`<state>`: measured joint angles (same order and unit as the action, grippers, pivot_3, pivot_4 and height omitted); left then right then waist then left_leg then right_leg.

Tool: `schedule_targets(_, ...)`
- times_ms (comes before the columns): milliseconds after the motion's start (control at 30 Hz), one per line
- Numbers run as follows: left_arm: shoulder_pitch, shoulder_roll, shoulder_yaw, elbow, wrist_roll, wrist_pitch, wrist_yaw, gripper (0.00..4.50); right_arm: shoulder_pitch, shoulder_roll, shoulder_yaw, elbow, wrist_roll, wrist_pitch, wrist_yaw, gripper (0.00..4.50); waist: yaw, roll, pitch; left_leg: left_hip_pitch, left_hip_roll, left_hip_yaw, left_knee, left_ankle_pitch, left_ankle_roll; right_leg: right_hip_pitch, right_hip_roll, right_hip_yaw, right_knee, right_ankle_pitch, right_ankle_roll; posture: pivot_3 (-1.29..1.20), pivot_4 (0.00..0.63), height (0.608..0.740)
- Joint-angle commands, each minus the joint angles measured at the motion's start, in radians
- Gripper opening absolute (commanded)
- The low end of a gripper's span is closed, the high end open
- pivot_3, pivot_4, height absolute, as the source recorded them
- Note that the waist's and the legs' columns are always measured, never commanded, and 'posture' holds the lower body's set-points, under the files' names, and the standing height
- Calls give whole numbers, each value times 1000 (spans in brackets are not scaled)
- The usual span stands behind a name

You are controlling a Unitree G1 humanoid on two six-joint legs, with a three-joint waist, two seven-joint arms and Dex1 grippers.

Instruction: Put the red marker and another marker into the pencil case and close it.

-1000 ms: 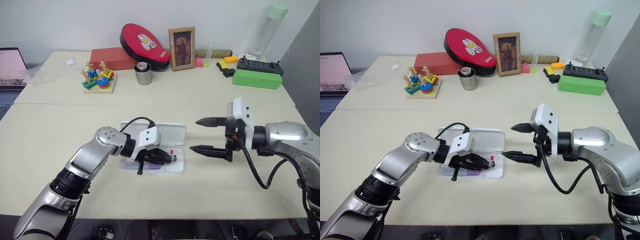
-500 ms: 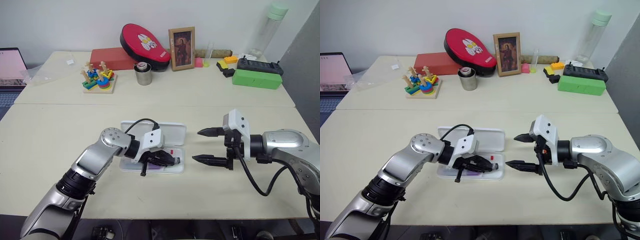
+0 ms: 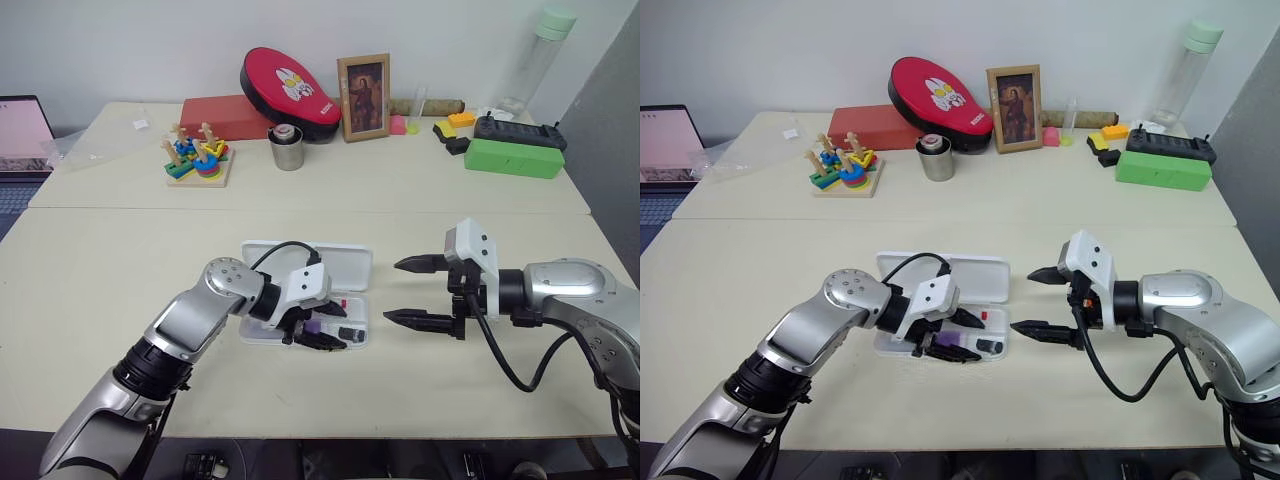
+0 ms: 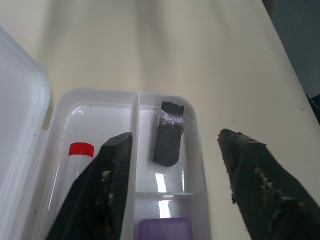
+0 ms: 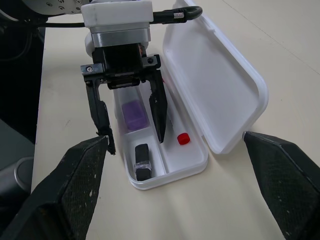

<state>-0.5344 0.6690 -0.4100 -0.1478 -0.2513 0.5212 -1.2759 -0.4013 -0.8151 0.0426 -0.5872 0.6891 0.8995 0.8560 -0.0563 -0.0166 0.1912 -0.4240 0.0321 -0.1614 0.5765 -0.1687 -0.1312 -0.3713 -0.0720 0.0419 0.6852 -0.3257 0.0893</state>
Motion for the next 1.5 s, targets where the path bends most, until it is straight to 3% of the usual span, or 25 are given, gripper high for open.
schedule_targets(33, -16, -16, 28, -29, -20, 14, 12, 3769, -7, 1, -7, -15, 1, -23, 4, 4500, 0, 0, 0, 0, 0, 0, 0, 0, 0, 0, 0, 0, 0, 0, 0, 0, 150, 740)
schedule_targets(167, -8, -50, 104, -93, -108, 103, 62, 4458, -11, 13, -29, -8, 19, -32, 8, 4500, 0, 0, 0, 0, 0, 0, 0, 0, 0, 0, 0, 0, 0, 0, 0, 0, 150, 740)
schedule_targets(367, 19, -78, 212, -212, -180, 212, 190, 4458, -139, 88, -98, 42, 123, -32, 0, 4500, -6, 0, 0, 1, 0, 0, 1, 0, 0, 1, 0, 0, 1, 0, 0, 0, 150, 740)
schedule_targets(633, 144, -52, 560, -470, -368, 436, 432, 4458, -405, 236, 44, 345, -49, -103, -45, 4500, -13, 0, 0, 4, 0, 0, 1, 0, 0, 2, 0, 1, 2, 0, 0, 0, 150, 740)
schedule_targets(800, 269, -3, 834, -579, -502, 527, 521, 4458, -488, 314, 141, 501, -151, -154, -19, 4500, -22, -1, 0, 4, 0, 0, 0, 0, 0, 2, 0, 1, 2, 0, 0, 0, 150, 740)
schedule_targets(900, 347, 28, 976, -607, -568, 552, 547, 4500, -519, 349, 187, 571, -206, -173, -6, 3782, -26, -1, 0, 4, 0, 0, 0, 0, 0, 2, 0, 1, 3, 0, 0, 0, 150, 740)
schedule_targets(1067, 499, 70, 1102, -622, -595, 522, 547, 4500, -583, 430, 269, 723, -328, -215, -34, 2449, -28, -1, 0, 5, 0, 0, 0, 0, 0, 2, 0, 1, 4, 0, 0, 0, 150, 740)
schedule_targets(1400, 604, 99, 1175, -594, -645, 450, 560, 4500, -622, 506, 324, 805, -462, -246, -31, 16, -24, -1, 0, 6, 0, 0, -1, 0, 0, 0, 0, 2, 6, 0, -1, 0, 150, 740)
schedule_targets(1500, 606, 113, 1159, -582, -647, 434, 564, 4500, -593, 491, 348, 742, -465, -234, 12, 16, -25, -1, 0, 6, 0, 0, -1, 0, 0, 0, 0, 2, 6, 0, -1, 0, 150, 740)
